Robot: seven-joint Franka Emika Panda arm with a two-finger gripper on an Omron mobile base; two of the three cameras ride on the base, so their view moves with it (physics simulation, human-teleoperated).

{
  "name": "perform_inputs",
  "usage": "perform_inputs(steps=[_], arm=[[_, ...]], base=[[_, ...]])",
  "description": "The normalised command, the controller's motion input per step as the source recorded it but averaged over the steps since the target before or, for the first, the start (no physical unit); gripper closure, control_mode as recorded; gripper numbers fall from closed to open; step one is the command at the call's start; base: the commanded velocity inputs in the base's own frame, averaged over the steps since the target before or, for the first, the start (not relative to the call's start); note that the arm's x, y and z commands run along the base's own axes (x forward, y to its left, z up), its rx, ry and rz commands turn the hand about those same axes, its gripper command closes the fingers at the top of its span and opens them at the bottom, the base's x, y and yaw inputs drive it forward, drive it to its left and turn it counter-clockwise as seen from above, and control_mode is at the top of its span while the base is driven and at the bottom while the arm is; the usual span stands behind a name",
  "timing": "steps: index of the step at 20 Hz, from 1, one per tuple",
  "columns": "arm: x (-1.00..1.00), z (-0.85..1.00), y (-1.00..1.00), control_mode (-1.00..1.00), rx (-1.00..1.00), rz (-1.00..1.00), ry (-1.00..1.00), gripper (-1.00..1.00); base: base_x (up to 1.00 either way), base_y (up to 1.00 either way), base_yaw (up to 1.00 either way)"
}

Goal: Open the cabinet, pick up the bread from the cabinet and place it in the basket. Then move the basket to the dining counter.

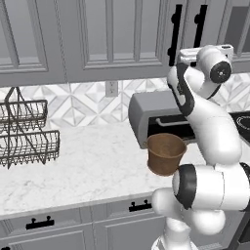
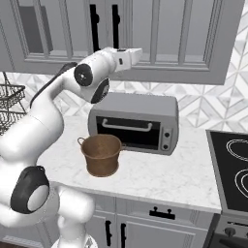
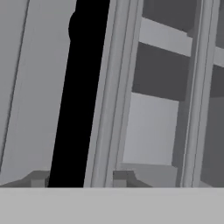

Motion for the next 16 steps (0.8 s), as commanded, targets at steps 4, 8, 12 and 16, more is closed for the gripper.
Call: perform_inputs(steps=[4,8,12,16], arm=[[-0.88,0.14,-1.00,-1.00,0.06,-0.05,0.41,1.00],[-0.99,0.06,-1.00,-1.00,0.09,-0.04,0.32,1.00],[-1.00,0.00,-1.00,-1.00,0.10,-0.03,0.25,1.00],[-0.98,0.00,-1.00,-1.00,0.08,-0.01,0.15,1.00]], base=[[0.00,0.00,0.00],[0.00,0.00,0.00],[0.00,0.00,0.00],[0.00,0.00,0.00]])
